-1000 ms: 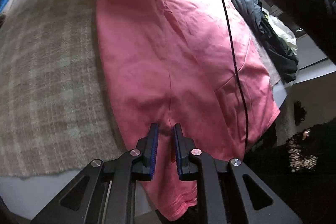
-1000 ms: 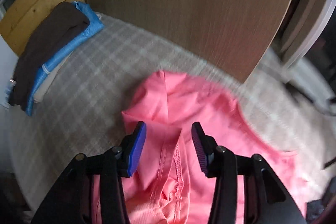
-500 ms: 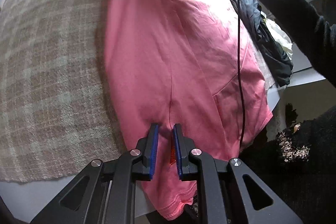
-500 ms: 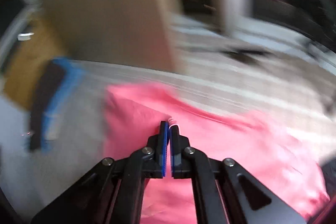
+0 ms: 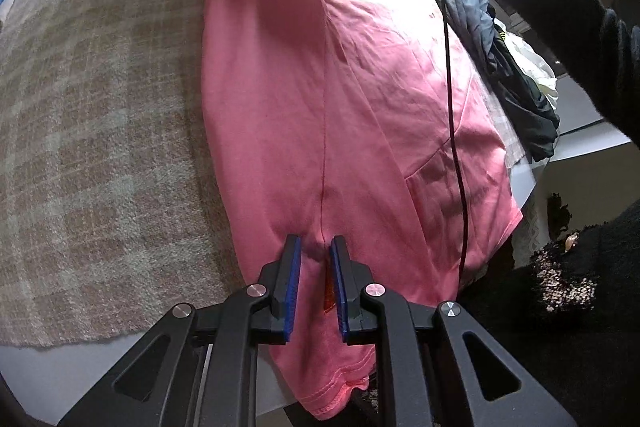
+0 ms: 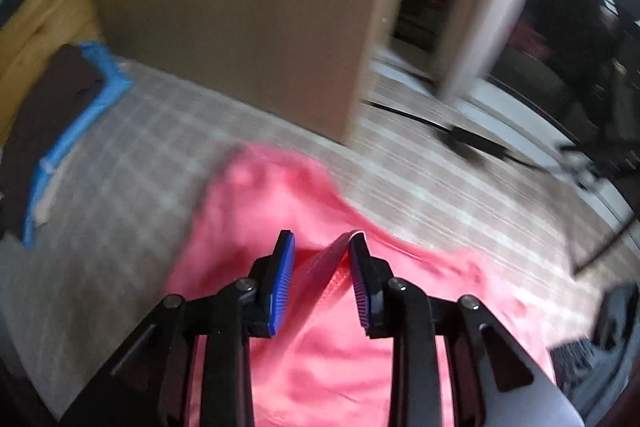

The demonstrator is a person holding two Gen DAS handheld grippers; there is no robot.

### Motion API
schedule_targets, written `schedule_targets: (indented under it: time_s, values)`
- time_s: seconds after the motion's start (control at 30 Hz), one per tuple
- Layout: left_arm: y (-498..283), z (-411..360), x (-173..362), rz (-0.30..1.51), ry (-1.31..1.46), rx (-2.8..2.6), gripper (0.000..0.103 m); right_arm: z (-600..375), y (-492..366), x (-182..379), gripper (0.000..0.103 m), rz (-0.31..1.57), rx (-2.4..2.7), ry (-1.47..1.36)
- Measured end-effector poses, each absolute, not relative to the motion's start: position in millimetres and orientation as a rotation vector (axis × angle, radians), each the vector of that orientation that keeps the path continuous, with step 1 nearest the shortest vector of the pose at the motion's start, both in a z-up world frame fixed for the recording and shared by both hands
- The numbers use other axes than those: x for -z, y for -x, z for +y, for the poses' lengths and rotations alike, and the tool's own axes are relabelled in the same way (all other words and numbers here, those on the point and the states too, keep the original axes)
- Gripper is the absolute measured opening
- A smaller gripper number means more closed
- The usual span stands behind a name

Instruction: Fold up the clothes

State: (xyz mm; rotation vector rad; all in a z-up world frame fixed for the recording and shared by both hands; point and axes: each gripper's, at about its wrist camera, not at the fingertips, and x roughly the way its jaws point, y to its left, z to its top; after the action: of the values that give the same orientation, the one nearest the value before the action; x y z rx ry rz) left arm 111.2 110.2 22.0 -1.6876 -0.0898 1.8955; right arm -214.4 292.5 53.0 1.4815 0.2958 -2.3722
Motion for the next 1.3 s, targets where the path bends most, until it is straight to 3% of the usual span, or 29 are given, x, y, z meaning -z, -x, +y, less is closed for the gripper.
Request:
schedule_targets:
  time_s: [0.1,0.17,0.2,0.37,0.53,0.67,0.77,1.0,1.3]
  values:
    - [-112.9,107.5,-22.0,-0.094,1.678,-1.898,0.015,337.0,205.0,-57.5,0.029,0.022,2.359,-1.522]
    - [-113.5,107.0,-22.1,-0.096,1.673,-1.896,0.017,350.0,199.2,-58.9,0.058,-0.035,2.354,-1.524]
    - [-113.7,107.8,-22.4,-0.089,1.671,-1.895,0.017,351.1,197.8,-59.2,0.059,-0.041,2.339,-1.541]
    - [-115.0,111.4,-24.2,-0.056,1.661,-1.890,0.021,348.8,193.7,-60.2,0.058,-0.052,2.233,-1.656]
    - [-119.5,100.4,-27.9,-0.118,1.661,-1.905,0.021,307.2,160.2,-84.4,0.056,0.171,2.318,-1.444]
    - [-128.2,76.6,-37.7,-0.210,1.660,-1.963,0.021,258.2,150.3,-36.2,0.040,0.302,2.170,-1.526]
    - [-148.1,55.3,-48.7,-0.235,1.685,-2.061,0.021,241.1,146.3,-16.3,0.042,0.354,2.159,-1.538]
    - [-208.5,44.9,-56.9,-0.379,1.714,-2.211,0.021,254.9,91.2,-68.6,0.041,0.253,2.131,-1.396]
    - [-230.1,95.2,-41.3,-0.285,1.666,-2.254,0.021,246.4,-32.3,-38.5,0.041,0.354,1.945,-1.365]
